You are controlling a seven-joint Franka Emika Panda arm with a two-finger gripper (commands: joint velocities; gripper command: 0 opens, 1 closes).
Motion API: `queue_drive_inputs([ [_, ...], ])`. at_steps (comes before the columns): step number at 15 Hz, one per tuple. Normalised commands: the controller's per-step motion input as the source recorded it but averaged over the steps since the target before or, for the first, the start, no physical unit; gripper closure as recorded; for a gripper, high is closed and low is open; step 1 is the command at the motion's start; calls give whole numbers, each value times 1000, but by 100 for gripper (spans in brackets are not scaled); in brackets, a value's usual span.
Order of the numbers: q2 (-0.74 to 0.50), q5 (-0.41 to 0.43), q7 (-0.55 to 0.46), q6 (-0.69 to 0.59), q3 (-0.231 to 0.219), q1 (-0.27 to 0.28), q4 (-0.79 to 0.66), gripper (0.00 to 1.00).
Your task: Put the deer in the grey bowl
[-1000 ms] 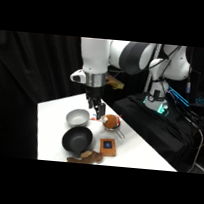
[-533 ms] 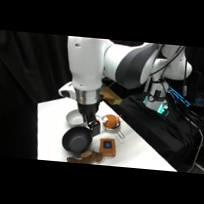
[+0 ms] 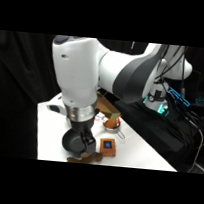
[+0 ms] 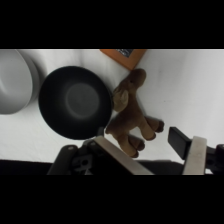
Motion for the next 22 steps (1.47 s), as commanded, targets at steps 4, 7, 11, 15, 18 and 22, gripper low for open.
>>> queue_drive_inputs([
  [4,237,-99,98,-31,-52,120,292,0],
  [7,194,-94,32,53,-52,84,232,0],
  [11,235,-141,17,80,-92,87,247,0],
  [15,254,-188,80,112,-137,130,239,0],
  [18,208,-148,101,60,-115,129,238,0],
  [22,171,-125,111,17,-88,125,236,0],
])
